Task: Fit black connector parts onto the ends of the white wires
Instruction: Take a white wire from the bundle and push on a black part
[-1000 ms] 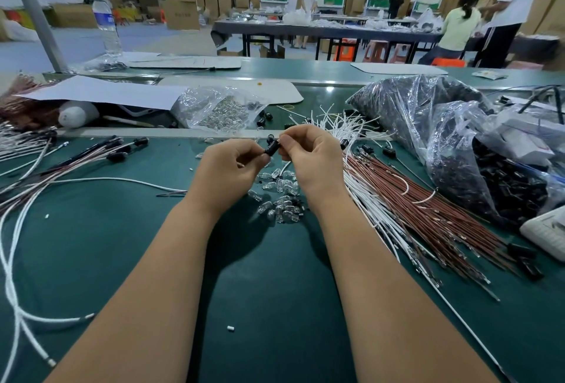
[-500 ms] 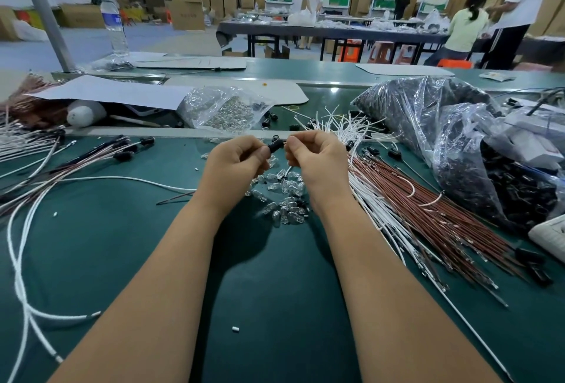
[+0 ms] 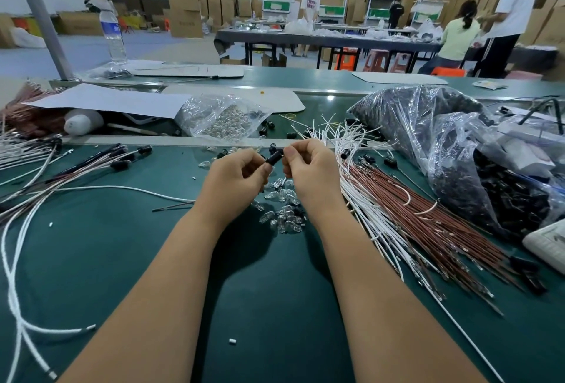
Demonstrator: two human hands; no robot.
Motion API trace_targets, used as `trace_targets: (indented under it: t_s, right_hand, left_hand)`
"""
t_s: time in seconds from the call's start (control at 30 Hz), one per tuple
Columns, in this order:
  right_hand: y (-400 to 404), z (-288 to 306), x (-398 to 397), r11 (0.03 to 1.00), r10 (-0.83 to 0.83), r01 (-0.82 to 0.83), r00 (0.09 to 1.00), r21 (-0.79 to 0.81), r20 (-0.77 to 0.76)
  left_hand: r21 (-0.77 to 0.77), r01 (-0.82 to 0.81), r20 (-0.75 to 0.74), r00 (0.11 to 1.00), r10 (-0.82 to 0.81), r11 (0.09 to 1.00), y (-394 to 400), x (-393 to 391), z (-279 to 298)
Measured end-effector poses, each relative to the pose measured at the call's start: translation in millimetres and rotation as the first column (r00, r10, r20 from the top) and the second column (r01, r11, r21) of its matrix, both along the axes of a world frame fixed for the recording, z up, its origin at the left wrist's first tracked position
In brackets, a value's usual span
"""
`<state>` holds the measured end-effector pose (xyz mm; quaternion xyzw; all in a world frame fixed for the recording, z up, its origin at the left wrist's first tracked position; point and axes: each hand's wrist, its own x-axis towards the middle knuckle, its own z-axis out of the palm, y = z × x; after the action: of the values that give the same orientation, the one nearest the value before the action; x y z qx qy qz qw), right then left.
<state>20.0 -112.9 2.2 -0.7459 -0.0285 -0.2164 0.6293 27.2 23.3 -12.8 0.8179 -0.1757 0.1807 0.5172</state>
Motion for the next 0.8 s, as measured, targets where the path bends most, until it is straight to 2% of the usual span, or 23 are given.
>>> trace_targets:
  t_s: [0.07,0.23,0.4,0.67,0.8]
  right_hand:
    - [1.2,0.6,-1.1,1.000,-0.005,0.005,1.000,-0.027,0.002]
    - [0.6,0.2,-1.7,0.998,-0.040,0.041,0.999,-0.057,0.012]
    - [-0.3,-0.1,-2.1,0.990,-0.073,0.078,0.996,-0.115,0.051]
    - [3.9,-0.9,-5.7,0.997,-0.019,0.022,0.999,-0.068,0.037]
    - [4.2,-0.7,-6.1,0.999,0.026,-0.028,0.999,0.040,0.047]
  left_hand:
    - [0.000,0.004,-0.021,1.000,-0.004,1.000,-1.0,-1.5,0.2]
    - [-0.123,0.055,-0.090,0.994,-0.066,0.991,-3.1,-3.4,3.2]
    - [-0.115,0.039,-0.080,0.996,-0.049,0.993,-2.0,-2.2,2.0]
    - [-0.110,-0.037,-0.062,0.998,0.030,0.993,-2.1,1.0,0.8]
    - [-0.053,-0.034,-0.004,0.999,0.033,0.998,-1.8,-0.8,4.9]
